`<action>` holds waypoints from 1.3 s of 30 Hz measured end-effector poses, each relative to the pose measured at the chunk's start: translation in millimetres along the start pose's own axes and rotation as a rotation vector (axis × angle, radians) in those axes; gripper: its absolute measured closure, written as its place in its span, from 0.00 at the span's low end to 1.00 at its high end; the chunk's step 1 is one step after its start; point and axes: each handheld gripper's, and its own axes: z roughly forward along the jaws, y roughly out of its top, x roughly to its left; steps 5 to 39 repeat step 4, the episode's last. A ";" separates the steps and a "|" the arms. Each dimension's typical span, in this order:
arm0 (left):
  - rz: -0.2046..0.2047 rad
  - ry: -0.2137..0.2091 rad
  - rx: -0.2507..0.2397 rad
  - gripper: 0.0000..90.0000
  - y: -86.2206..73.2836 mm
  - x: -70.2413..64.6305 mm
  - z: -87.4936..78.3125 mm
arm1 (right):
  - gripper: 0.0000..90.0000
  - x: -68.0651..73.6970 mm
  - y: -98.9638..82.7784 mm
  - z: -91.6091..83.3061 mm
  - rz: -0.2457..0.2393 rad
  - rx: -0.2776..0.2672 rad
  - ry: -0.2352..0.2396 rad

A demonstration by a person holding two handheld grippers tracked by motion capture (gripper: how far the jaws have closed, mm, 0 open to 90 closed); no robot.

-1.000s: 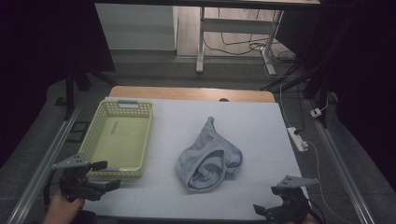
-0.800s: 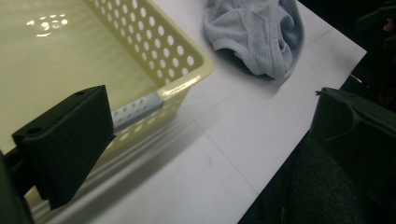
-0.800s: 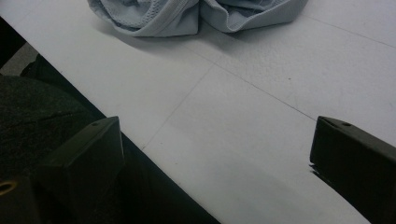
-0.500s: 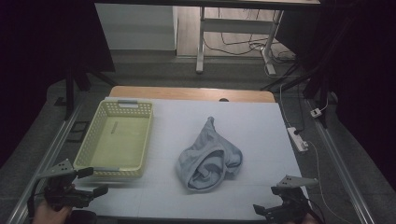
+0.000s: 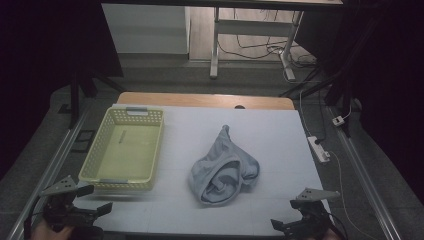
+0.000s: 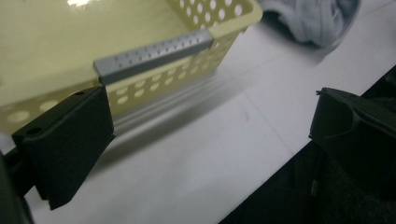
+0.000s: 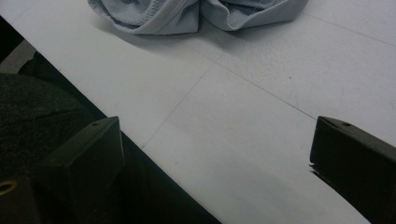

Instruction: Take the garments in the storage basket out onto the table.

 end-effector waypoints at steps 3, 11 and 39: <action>-0.001 0.001 0.007 0.00 0.4 -0.4 0.8 | 0.03 0.2 0.0 0.2 0.000 0.003 -0.002; -0.004 -0.001 0.006 0.00 0.7 -0.2 0.9 | 0.03 0.1 -0.1 0.4 -0.001 0.005 -0.003; -0.004 -0.001 0.006 0.00 0.7 -0.2 0.9 | 0.03 0.1 -0.1 0.4 -0.001 0.005 -0.003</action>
